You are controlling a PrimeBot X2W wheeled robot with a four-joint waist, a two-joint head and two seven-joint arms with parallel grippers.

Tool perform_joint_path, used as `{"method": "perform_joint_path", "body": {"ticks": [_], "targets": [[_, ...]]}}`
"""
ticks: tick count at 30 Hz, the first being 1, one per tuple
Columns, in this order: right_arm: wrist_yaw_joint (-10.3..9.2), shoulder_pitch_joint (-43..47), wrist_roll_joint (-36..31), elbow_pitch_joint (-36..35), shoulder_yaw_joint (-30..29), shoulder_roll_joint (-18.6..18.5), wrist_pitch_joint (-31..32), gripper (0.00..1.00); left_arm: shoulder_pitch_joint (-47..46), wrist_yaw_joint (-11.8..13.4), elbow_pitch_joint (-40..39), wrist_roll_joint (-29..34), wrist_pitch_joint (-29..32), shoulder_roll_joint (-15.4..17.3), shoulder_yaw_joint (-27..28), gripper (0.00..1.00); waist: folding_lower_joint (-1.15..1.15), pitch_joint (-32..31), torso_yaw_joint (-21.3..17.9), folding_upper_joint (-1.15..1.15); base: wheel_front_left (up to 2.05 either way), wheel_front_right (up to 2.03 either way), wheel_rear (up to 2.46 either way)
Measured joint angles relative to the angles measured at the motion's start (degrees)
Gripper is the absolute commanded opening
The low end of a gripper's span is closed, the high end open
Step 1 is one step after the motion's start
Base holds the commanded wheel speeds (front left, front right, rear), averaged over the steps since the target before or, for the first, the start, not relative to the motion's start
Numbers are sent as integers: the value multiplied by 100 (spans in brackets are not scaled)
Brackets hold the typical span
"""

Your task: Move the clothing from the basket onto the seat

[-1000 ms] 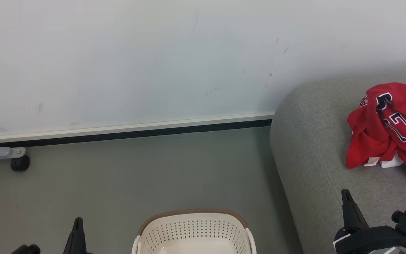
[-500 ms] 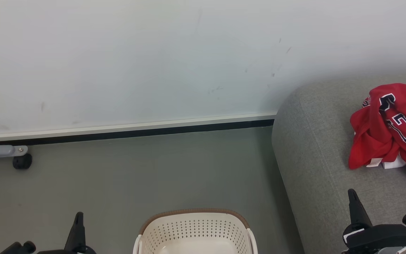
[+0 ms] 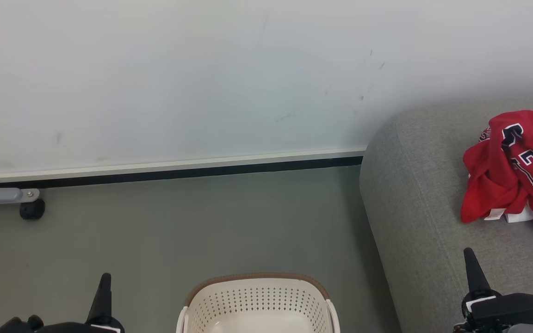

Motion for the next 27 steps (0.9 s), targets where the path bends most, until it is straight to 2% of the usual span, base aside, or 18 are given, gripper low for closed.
{"method": "perform_joint_path", "body": {"ticks": [27], "targets": [[335,-43,1965,149,-713,250,539,0,-346,-375,171,-1804,546,-169,307,0,0,17,91,0,0,0,0]]}}
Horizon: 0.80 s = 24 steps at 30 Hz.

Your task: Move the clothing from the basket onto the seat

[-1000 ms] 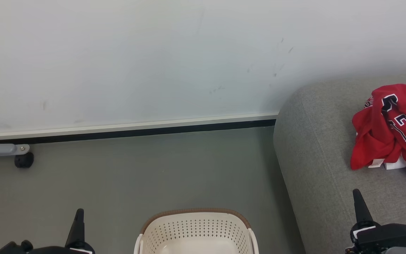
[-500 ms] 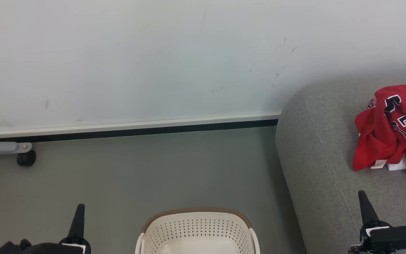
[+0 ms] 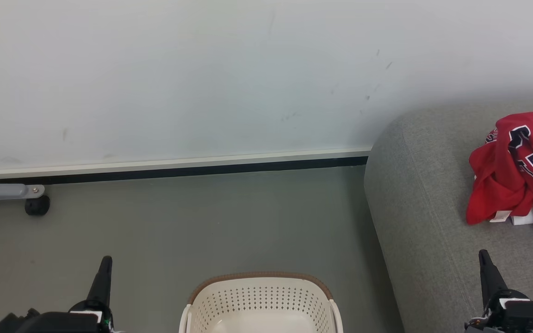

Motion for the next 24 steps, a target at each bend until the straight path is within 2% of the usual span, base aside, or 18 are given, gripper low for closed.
{"method": "perform_joint_path", "body": {"ticks": [8,24], "targets": [[79,-47,579,46,-194,75,151,0,-85,-100,55,-491,137,-53,88,0,0,5,26,0,0,0,0],[79,-66,598,51,-209,85,163,0,-109,-101,57,-578,152,-58,96,0,0,5,26,0,0,0,0]]}}
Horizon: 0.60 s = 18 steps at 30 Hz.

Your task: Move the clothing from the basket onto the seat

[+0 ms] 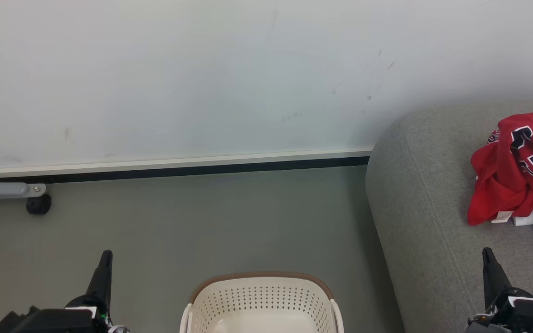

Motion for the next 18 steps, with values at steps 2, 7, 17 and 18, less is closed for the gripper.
{"method": "perform_joint_path", "body": {"ticks": [2,7,17,18], "targets": [[0,0,0,0,0,1,0,0,0,0,0,-1,0,0,0,0,0,0,0,0,0,0,0],[0,0,0,1,0,1,0,0,0,0,1,-1,0,0,0,0,0,0,0,0,0,0,0],[0,0,0,1,1,1,0,0,0,0,2,-1,0,0,0,0,0,0,0,0,0,0,0],[0,0,0,1,1,1,0,0,0,0,2,-1,0,0,0,0,0,0,0,0,0,0,0]]}}
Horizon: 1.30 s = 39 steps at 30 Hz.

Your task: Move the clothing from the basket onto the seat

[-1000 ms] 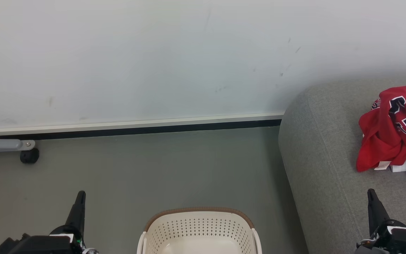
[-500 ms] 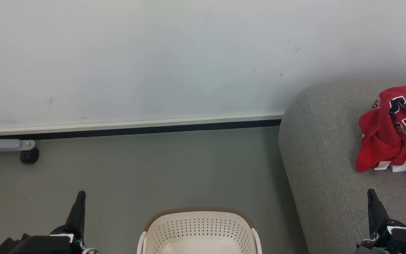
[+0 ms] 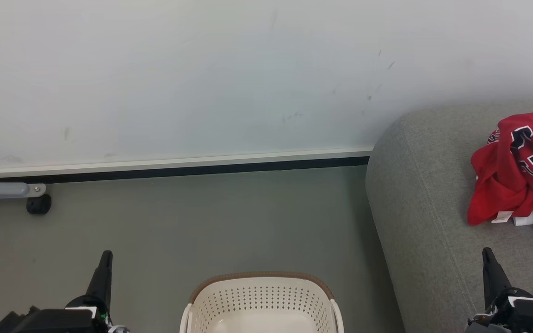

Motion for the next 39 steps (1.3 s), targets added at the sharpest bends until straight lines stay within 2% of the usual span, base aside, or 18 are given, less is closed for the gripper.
{"method": "perform_joint_path", "body": {"ticks": [39], "targets": [[1,0,7,0,0,1,-1,0,0,-41,5,0,0,0,-1,0,0,0,0,0,0,0,0]]}}
